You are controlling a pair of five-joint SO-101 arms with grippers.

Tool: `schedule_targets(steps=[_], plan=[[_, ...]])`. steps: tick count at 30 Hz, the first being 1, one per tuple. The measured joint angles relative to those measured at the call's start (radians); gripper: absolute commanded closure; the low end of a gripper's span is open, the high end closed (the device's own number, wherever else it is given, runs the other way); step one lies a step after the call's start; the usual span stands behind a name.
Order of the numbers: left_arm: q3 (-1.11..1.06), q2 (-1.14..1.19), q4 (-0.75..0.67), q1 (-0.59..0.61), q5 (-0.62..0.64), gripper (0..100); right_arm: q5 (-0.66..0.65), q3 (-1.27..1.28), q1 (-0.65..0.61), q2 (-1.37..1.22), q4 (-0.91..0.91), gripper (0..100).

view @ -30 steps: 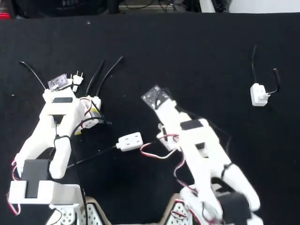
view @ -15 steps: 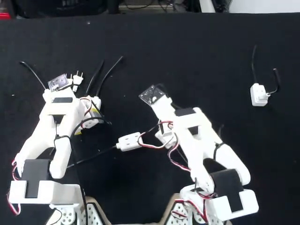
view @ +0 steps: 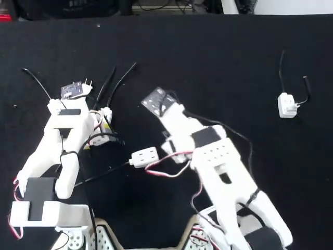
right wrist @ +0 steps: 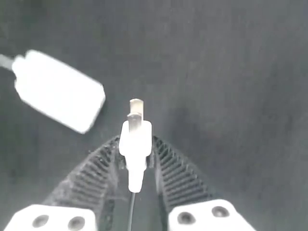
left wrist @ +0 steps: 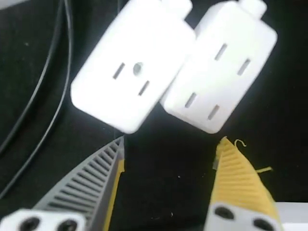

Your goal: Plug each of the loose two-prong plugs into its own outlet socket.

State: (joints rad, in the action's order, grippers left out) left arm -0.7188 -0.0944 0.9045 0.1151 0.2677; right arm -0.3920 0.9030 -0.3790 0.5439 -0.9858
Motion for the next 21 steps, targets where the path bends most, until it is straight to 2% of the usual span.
schedule_targets(steps=[5,9,14,21], plan=[[-0.081,-0.104,0.003,0.0,-0.006,70,0.094,0.008,-0.086,0.006,0.184,98.8],[-0.213,-0.284,-0.078,0.0,-0.006,70,0.11,0.031,-0.132,-0.011,0.212,98.8],[-0.384,-0.552,-0.166,0.002,-0.009,70,0.112,0.172,-0.209,0.043,0.321,98.8],[-0.554,-0.896,-0.18,-0.028,-0.006,70,0.153,0.374,-0.259,0.183,0.539,98.8]])
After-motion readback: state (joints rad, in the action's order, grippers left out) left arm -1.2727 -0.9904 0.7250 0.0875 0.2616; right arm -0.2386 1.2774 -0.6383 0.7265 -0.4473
